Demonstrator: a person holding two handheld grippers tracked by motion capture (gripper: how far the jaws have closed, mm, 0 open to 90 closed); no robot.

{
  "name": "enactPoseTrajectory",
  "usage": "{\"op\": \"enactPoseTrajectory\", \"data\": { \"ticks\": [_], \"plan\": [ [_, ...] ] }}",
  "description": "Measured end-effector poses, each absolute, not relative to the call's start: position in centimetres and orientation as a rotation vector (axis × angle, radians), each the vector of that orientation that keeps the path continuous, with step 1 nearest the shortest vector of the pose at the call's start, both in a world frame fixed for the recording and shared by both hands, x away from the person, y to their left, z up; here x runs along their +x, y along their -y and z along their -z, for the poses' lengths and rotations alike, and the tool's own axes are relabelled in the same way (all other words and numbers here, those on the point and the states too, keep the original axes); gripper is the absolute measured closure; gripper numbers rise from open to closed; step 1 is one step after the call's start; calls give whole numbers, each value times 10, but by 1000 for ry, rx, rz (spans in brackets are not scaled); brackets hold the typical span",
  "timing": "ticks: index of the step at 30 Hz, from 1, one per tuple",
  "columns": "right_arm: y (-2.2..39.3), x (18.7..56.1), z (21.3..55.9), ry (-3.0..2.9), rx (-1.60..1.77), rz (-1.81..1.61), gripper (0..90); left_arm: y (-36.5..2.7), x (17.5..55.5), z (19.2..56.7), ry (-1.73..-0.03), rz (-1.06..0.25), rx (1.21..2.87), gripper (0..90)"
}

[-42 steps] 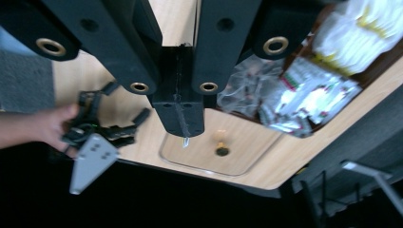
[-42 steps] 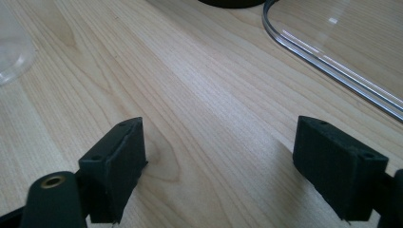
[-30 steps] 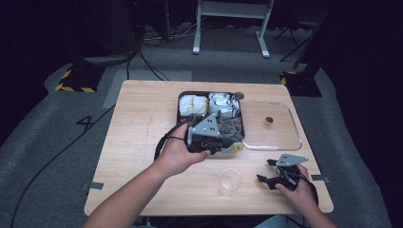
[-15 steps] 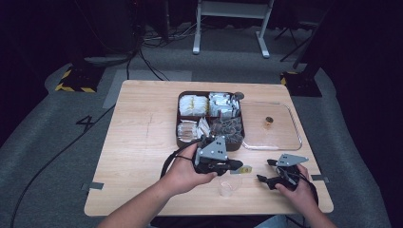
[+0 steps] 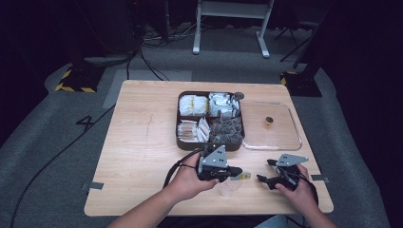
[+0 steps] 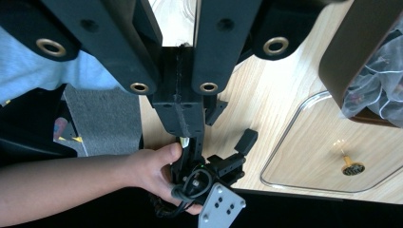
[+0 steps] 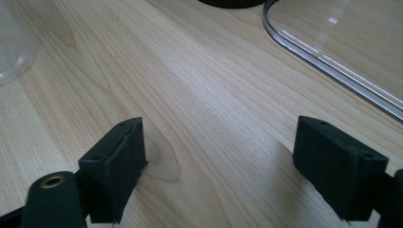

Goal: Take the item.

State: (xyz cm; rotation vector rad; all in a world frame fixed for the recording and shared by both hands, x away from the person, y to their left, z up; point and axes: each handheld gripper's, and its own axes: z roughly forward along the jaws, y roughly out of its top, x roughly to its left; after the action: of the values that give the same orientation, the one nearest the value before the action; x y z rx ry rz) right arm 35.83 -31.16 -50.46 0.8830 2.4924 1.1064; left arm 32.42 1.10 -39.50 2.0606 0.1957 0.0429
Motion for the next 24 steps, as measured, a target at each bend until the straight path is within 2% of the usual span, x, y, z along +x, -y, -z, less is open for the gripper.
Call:
{"op": "enactPoseTrajectory", "data": {
  "ticks": [15, 16, 17, 24],
  "plan": [
    [312, 358, 505, -2493, 883, -1106, 184, -14, 326, 416, -228, 19, 2021, 900],
    [312, 358, 505, -2493, 883, -1106, 184, -14, 326, 416, -228, 19, 2021, 874],
    [312, 358, 505, -2493, 883, -1106, 184, -14, 326, 417, -271, 59, 2011, 755],
    [312, 358, 505, -2493, 883, -1106, 184, -18, 327, 420, -305, 46, 2001, 612]
  ]
}}
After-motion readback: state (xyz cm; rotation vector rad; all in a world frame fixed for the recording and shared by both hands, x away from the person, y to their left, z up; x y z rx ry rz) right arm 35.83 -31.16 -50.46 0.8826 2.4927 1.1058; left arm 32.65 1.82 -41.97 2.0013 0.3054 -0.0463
